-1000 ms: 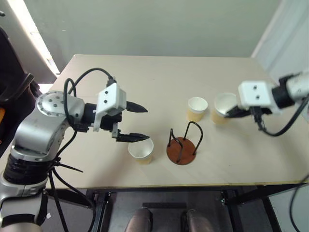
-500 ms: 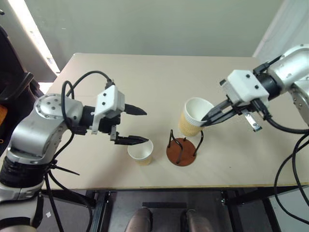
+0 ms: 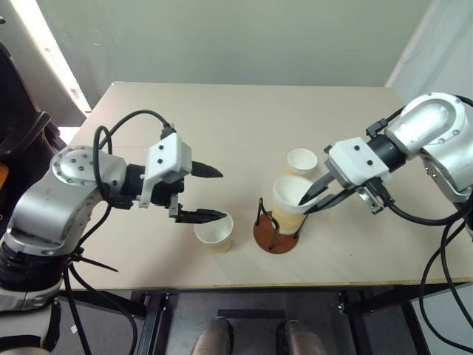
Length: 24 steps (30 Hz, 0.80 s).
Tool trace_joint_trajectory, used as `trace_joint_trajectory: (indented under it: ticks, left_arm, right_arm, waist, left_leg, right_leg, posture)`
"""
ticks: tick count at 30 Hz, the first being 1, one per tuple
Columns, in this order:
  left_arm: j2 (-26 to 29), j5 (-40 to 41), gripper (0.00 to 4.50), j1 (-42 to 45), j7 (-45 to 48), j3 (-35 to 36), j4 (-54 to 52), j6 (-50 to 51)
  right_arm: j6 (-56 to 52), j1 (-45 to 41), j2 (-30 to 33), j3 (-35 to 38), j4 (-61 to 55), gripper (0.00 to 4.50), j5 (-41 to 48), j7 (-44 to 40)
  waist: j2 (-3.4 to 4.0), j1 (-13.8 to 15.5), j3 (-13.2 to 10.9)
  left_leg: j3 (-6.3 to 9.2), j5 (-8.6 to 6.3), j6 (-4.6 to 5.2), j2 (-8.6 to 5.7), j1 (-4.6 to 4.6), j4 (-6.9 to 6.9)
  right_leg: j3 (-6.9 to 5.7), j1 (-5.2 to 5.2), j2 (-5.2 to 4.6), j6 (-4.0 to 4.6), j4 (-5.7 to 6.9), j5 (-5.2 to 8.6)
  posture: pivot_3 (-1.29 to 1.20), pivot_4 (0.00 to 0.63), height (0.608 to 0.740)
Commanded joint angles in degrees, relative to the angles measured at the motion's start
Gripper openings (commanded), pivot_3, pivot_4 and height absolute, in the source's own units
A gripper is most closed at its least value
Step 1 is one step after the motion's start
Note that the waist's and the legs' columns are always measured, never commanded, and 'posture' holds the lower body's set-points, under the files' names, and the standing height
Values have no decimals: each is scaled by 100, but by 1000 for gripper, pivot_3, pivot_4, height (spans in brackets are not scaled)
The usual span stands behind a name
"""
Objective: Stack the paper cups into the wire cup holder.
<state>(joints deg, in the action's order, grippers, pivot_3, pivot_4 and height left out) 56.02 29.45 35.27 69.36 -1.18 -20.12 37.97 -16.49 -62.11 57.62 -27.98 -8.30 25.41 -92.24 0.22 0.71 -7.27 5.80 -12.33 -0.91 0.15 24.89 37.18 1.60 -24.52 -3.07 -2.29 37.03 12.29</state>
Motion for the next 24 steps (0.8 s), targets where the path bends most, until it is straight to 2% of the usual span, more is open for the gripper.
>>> trace_joint_trajectory:
  ticks: [1,5,8,13,17,19,24]
  left_arm:
    - [84,-165,4500,21,-72,-23,-28,-105]
    - [-143,-498,4500,243,-424,-83,311,-328]
    - [-607,-965,4500,571,-1011,-232,783,-606]
    - [-1276,-1289,4500,832,-1562,-431,1232,-628]
    - [-1669,-1461,4500,924,-1885,-506,1486,-624]
    - [-1902,-1476,4500,974,-2064,-521,1595,-529]
    - [-2195,-1485,4500,1017,-2203,-557,1666,-326]
  right_arm:
    - [91,-41,131,4,-64,2014,-21,-26]
    - [96,-129,-14,161,277,3483,-261,-26]
    - [417,-352,-292,292,1307,4489,-955,180]
    - [1639,-1107,-923,34,3863,4489,-2497,1046]
    - [2322,-1375,-1393,-62,5191,4489,-3120,1148]
    - [2571,-1457,-1682,-56,5748,4489,-3340,1200]
    - [2906,-1580,-2172,34,6527,4489,-3667,1176]
  waist:
    - [0,1,0]
    - [0,1,0]
    - [-1,7,0]
    - [0,5,0]
    - [0,13,0]
    - [1,19,-1]
    - [4,30,-3]
  left_leg:
    - [0,0,0,0,0,-1]
    - [1,0,0,0,-1,-2]
    - [4,8,-1,-2,-5,0]
    - [6,26,4,-3,-2,-3]
    - [6,27,1,0,2,-13]
    - [5,23,-4,2,1,-17]
    - [0,16,-15,1,14,-18]
  right_leg:
    - [0,0,0,0,0,0]
    - [0,0,0,0,0,0]
    - [-1,2,-5,14,3,-10]
    - [1,-7,-10,34,-3,-41]
    - [-2,-18,-10,7,0,-59]
    - [-5,-20,-9,-21,-1,-75]
    - [-5,-35,-9,-28,-4,-79]
  posture:
    - [0,150,740]
    - [0,150,740]
    - [0,150,740]
    - [0,150,740]
    - [0,150,740]
    - [0,150,740]
    - [0,150,740]
